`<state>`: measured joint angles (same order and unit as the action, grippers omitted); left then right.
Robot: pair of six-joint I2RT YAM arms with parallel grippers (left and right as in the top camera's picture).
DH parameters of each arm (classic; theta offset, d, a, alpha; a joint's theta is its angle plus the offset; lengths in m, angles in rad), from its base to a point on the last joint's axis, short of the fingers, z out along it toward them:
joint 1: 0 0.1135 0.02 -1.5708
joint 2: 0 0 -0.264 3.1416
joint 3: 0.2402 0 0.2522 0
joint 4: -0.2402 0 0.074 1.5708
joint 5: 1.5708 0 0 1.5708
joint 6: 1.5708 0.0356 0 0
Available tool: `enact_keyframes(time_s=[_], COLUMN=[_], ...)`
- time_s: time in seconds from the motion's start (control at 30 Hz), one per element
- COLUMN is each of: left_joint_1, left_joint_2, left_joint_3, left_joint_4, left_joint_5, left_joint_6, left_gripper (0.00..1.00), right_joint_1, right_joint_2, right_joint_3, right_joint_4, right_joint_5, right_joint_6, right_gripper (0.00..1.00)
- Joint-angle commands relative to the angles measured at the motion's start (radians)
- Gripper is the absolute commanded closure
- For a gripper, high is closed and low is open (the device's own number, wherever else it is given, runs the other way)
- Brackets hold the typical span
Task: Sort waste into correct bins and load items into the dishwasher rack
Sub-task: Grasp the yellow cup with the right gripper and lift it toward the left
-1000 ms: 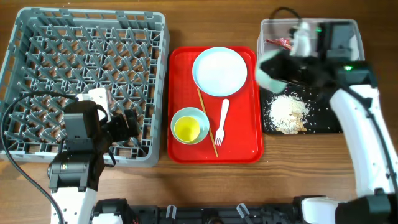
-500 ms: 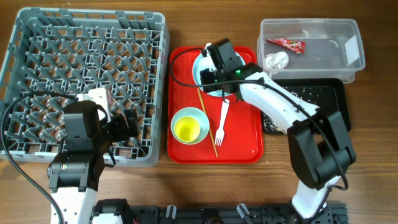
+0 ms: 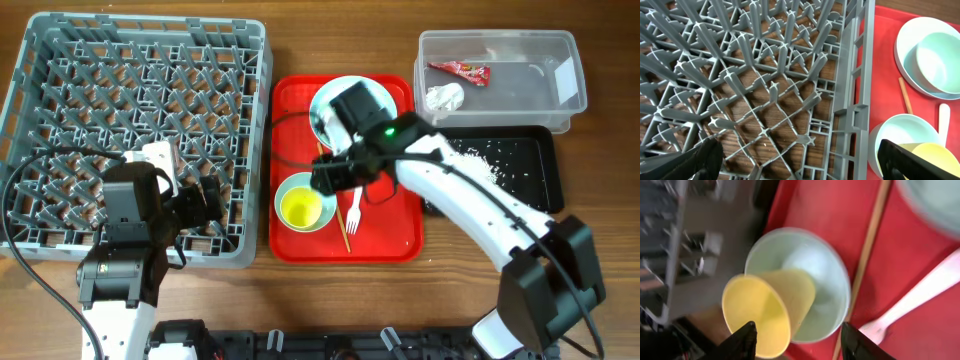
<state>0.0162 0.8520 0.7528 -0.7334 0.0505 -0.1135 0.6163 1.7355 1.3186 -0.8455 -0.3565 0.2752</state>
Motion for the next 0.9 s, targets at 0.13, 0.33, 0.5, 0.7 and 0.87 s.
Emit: enact_keyframes(time_s=[0.13,0.33,0.5,0.7,0.87], left_joint_1=[0.008,0.008,0.008,0.008,0.008], left_joint_2=[0.0,0.0,0.0,0.024,0.247], left_joint_3=[0.016,0.016,0.016,0.016,0.016], left_joint_4=[0.003,0.003,0.018,0.249,0.649], left_joint_5=[0.012,0.012,0.012,0.428,0.908], left_joint_6=[-0.006,-0.006,-0.006,-0.076,-0.322], left_gripper=[0.0,0.0,0.0,0.0,0.0], right_joint_1=[0.068,0.078,0.047,-0.162,-0.317], right_joint_2=[0.014,0.063,0.021,-0.185,-0.188], right_joint_3=[-0.107,-0.115,-0.01,0.087,0.087], right_joint_4=[0.082,0.114,0.063,0.05,0.116], right_joint_5=[0.087,0.087,0.087,0.055,-0.481], right_joint_6=[0.118,0.15,0.143,0.198,0.165], right_gripper=[0.59,0.92,0.96,0.96,0.96])
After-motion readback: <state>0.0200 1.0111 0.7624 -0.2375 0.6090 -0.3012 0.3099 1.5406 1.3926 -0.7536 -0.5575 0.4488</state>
